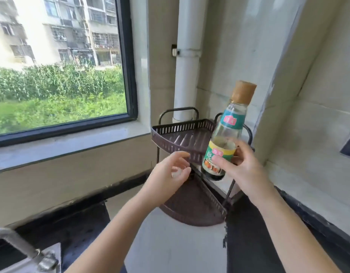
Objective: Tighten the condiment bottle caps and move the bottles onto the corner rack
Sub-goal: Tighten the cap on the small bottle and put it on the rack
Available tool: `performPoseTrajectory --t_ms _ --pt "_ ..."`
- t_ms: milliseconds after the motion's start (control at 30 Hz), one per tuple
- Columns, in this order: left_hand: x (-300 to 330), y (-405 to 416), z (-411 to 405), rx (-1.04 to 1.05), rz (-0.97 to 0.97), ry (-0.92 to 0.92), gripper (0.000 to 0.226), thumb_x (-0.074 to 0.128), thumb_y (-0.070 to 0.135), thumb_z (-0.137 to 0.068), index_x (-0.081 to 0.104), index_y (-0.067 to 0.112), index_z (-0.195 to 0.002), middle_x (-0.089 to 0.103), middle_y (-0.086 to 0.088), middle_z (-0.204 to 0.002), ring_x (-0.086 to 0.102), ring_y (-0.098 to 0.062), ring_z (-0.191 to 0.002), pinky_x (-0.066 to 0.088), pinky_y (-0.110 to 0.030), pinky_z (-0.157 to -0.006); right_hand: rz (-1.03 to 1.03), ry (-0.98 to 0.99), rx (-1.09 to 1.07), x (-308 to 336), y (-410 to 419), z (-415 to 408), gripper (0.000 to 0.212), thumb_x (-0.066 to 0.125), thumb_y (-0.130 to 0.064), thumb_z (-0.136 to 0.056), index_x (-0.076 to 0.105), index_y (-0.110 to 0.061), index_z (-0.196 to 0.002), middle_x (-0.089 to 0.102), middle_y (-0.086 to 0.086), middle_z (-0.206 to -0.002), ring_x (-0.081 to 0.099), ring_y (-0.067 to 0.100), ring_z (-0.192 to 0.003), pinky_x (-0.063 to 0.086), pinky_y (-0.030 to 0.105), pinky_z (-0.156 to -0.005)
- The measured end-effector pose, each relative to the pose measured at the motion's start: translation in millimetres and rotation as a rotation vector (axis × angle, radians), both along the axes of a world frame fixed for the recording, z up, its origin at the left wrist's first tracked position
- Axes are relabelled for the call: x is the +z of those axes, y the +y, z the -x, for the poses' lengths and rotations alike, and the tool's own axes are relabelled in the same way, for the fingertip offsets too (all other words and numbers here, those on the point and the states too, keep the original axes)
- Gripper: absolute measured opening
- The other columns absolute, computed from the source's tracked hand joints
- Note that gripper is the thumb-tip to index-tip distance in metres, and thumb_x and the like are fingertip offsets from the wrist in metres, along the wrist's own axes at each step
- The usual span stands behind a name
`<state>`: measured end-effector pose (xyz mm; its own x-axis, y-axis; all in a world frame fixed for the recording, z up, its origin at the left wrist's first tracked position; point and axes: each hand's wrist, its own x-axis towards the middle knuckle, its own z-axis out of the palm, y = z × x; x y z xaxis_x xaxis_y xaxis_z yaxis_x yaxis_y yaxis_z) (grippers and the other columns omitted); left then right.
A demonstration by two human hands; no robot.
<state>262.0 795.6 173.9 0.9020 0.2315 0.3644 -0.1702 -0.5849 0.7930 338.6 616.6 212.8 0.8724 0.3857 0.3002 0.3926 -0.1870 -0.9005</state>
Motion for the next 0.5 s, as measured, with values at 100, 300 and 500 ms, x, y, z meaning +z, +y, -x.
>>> performPoseTrajectory --t_ms 100,300,500 --pt "16 12 -52 0.03 -0.18 -0.105 0.026 0.057 0.023 -0.087 0.057 0.022 -0.113 0.065 0.007 -0.099 0.057 -0.011 -0.098 0.044 -0.024 -0.089 -0.041 -0.078 -0.052 32 18 -54 0.046 0.076 -0.046 -0.063 0.054 -0.041 -0.103 0.066 -0.01 -0.106 0.063 0.009 -0.1 0.049 0.039 -0.092" --pt "-6 25 -115 0.223 -0.631 -0.135 0.029 0.042 0.039 -0.088 0.066 0.022 -0.085 0.07 0.006 -0.08 0.063 -0.017 -0.082 0.034 -0.026 -0.084 0.139 -0.086 -0.115 37 67 -158 0.055 0.077 -0.024 -0.07 0.048 -0.014 -0.117 0.062 -0.001 -0.107 0.061 0.019 -0.102 0.047 0.035 -0.09" --pt "-16 26 -122 0.291 -0.73 -0.243 0.034 0.041 0.029 -0.089 0.063 0.023 -0.063 0.065 0.007 -0.063 0.059 -0.016 -0.065 0.036 -0.026 -0.077 0.334 -0.102 -0.165 14 99 -204 0.061 0.079 -0.025 -0.068 0.047 -0.011 -0.118 0.063 0.008 -0.118 0.059 0.026 -0.109 0.046 0.038 -0.094"
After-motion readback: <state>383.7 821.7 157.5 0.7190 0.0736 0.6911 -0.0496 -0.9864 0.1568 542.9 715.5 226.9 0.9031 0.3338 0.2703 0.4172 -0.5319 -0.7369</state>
